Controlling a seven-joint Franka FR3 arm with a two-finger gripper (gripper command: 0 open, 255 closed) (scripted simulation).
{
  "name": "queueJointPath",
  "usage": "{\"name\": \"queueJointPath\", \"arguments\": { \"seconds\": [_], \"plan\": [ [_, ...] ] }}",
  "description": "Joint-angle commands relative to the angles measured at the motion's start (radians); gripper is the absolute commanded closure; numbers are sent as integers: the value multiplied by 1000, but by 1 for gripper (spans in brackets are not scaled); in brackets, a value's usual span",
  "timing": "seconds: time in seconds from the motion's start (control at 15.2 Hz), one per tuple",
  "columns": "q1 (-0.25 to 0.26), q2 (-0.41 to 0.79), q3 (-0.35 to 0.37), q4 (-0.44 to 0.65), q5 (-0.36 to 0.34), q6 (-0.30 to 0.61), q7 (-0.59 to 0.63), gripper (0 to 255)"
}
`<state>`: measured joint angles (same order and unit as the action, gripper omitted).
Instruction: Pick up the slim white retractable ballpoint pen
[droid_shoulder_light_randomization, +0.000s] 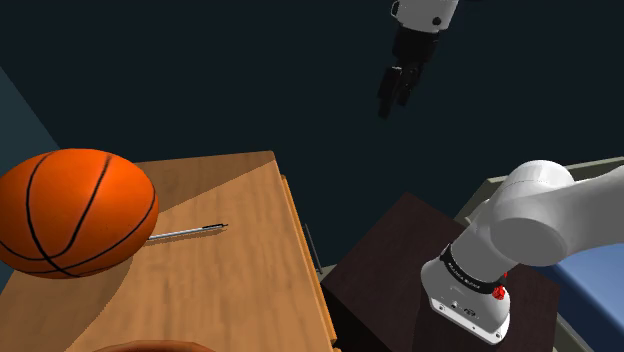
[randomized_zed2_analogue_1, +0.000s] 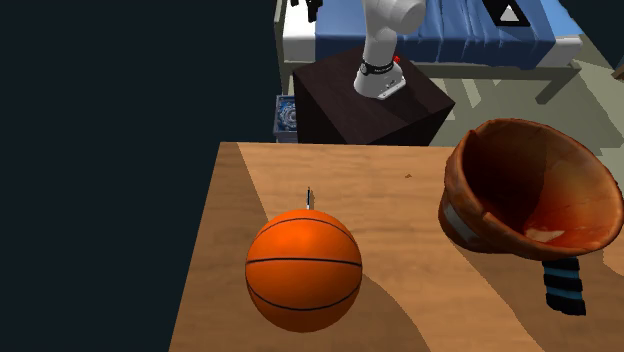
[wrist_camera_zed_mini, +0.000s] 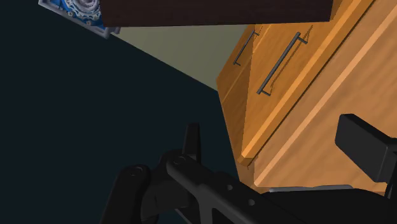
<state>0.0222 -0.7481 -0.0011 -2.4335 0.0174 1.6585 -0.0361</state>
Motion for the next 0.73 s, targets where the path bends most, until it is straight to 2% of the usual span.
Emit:
{"name": "queueJointPath", "arguments": {
  "seconds": [0.0, 0.66],
  "plan": [
    [0, 0, 0, 0, 0, 0, 0, 0],
    [104, 342, 28, 100, 76, 229, -121, 0]
  ]
}}
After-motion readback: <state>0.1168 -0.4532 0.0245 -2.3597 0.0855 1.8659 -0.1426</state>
